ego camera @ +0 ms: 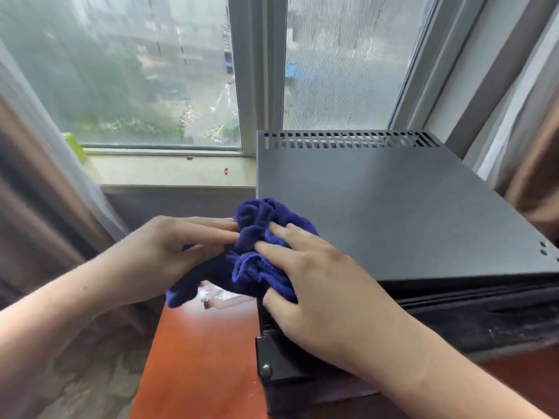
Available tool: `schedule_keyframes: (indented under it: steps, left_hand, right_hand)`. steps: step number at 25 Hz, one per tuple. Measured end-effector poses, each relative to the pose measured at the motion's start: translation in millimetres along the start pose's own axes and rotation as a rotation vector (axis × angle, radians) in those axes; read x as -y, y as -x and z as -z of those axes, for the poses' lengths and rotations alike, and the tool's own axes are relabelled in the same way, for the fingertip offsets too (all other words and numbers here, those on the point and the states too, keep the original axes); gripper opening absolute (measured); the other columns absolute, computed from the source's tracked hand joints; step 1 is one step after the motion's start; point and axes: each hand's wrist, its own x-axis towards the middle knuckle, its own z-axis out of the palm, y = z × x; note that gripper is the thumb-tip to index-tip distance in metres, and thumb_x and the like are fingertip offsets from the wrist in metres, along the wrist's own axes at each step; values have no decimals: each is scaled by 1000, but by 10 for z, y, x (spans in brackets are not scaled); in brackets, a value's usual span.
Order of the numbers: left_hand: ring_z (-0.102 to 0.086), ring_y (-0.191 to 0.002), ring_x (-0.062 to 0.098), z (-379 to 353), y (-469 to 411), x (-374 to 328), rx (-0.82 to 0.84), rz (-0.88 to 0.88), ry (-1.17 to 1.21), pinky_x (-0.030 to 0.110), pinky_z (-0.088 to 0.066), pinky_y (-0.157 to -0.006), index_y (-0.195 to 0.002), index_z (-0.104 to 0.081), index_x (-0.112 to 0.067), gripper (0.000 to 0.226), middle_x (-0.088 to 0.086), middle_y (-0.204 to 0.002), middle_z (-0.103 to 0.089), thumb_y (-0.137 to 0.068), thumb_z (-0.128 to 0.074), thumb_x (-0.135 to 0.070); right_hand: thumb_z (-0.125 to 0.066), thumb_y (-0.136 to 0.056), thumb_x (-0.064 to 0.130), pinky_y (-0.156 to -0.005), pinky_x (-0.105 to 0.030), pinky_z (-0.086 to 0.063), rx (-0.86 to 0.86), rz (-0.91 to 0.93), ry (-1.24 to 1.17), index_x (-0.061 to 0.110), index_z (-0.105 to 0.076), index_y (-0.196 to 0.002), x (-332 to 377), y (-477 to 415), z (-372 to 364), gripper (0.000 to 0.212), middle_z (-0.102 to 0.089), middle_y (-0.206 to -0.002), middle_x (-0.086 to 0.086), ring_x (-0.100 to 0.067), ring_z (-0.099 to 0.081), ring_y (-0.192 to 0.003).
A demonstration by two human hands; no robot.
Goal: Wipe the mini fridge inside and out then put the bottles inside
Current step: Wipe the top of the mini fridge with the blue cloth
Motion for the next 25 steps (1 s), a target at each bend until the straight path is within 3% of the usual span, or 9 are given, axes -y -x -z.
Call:
schedule_keyframes:
  steps: [2, 4, 6, 9, 14, 18, 20, 23, 25]
  left_hand:
    - [-53, -137, 2, -110, -137, -25, -65, -42, 10, 30, -41, -116, -126, -73, -33, 33, -21, -138, -64, -100, -59, -18]
    - [-48, -140, -2, -161, -333, -114, -61, -75, -43, 26, -37, -118, -128, -71, -36, 35, -19, -138, -64, -99, -58, -23]
    - [-44, -141, -5, -222, -646, -290, -8, -150, -185, 18, -33, -118, -130, -70, -38, 34, -16, -139, -64, -101, -58, -26]
    - [-42, -145, 5, -498, -1236, -590, 145, -264, -332, 6, -19, -117, -141, -63, -33, 39, -5, -147, -58, -104, -58, -19]
    - [-27, -154, 20, -1177, -2347, -1095, 413, -417, -411, -3, 3, -106, -157, -41, -19, 50, 3, -161, -42, -108, -51, -19]
    - [-37, -148, 31, -1683, -3017, -1445, 533, -541, -550, 26, -19, -119, -157, -40, -17, 49, 10, -159, -45, -109, -45, -24]
    - [-49, -136, 36, -1800, -3252, -1522, 551, -543, -600, 40, -35, -114, -153, -47, -20, 47, 13, -149, -56, -107, -41, -29]
    - [-58, -124, 35, -1729, -3509, -1422, 519, -487, -603, 44, -43, -104, -143, -57, -24, 45, 9, -138, -64, -103, -40, -36]
    - [-57, -125, 34, -1555, -3550, -1294, 482, -407, -585, 43, -42, -105, -142, -58, -24, 40, 8, -138, -63, -105, -43, -33]
  right_hand:
    - [-54, -98, 34, -119, -12, -15, 8, -29, -44, 32, -49, -149, -152, -33, 123, 51, -24, -168, 17, 2, -16, -154]
    - [-54, -96, 27, -118, -7, -11, 14, -71, -44, 35, -51, -150, -375, -66, 268, 54, -27, -168, 17, 6, -17, -153]
    - [-57, -94, 22, -118, -5, -8, 6, -149, -56, 39, -51, -150, -619, -47, 422, 59, -28, -167, 19, 8, -19, -152]
    - [-60, -92, 19, -111, 1, -10, -65, -287, -18, 39, -58, -145, -1025, 107, 609, 57, -36, -162, 23, 9, -26, -149]
    - [-63, -91, 25, -116, -16, -21, -258, -636, 76, 37, -56, -146, -1676, 538, 884, 57, -41, -161, 18, -10, -39, -150]
    - [-60, -93, 27, -119, -25, -27, -374, -836, 116, 33, -56, -148, -2058, 724, 951, 56, -42, -163, 9, -20, -43, -148]
    - [-58, -94, 29, -118, -28, -30, -382, -854, 110, 34, -55, -149, -2192, 701, 1000, 56, -43, -163, 8, -22, -44, -147]
    - [-55, -97, 29, -111, -26, -37, -331, -838, 56, 38, -52, -150, -2339, 493, 1151, 54, -47, -159, 11, -25, -50, -140]
    - [-54, -99, 29, -112, -27, -34, -265, -806, 60, 39, -49, -152, -2434, 239, 1232, 54, -43, -162, 11, -27, -44, -144]
